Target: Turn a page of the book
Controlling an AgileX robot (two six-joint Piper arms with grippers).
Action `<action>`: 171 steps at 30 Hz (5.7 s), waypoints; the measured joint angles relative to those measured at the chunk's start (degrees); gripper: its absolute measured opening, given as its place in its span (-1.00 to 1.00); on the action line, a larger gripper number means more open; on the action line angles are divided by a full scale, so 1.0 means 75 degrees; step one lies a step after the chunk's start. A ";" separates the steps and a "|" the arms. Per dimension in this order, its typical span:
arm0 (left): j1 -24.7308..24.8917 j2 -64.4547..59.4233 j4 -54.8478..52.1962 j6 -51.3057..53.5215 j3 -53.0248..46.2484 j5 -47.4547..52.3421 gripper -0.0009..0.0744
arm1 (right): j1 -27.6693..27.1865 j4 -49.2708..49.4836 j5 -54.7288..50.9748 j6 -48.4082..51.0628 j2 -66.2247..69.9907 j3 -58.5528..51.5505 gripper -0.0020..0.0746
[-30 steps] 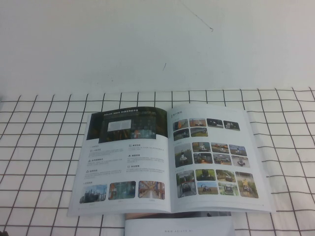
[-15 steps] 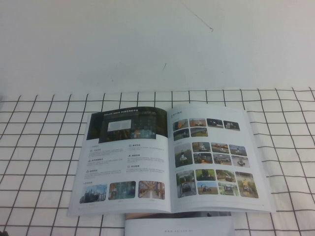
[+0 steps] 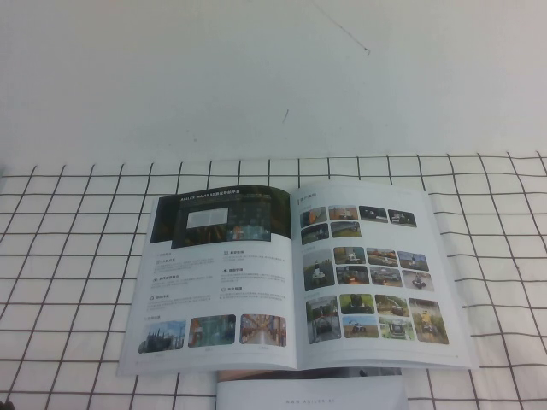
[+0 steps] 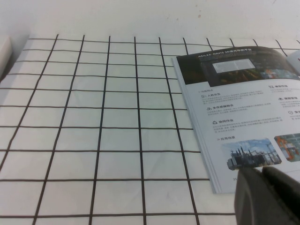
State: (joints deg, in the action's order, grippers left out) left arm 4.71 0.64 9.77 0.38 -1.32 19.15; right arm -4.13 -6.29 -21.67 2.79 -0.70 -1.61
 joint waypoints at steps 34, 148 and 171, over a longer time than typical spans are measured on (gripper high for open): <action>0.0000 0.0000 -0.0501 -0.0436 -0.0036 -0.6472 -0.98 | 0.0000 -0.0059 0.5304 0.1451 0.0000 0.0000 -0.95; 0.2146 -1.5646 0.5073 0.3012 0.9613 0.1358 -0.98 | 0.0839 0.6502 -0.3434 0.6190 1.5773 0.9668 0.18; 0.2146 -1.5646 0.5073 0.3042 0.9613 0.1398 -0.98 | 0.0839 0.8914 -0.4539 0.7154 1.5968 0.9696 0.18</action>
State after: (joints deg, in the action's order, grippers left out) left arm 20.81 -116.70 47.81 23.20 70.78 29.64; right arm 2.17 60.56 -55.71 56.45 119.05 71.11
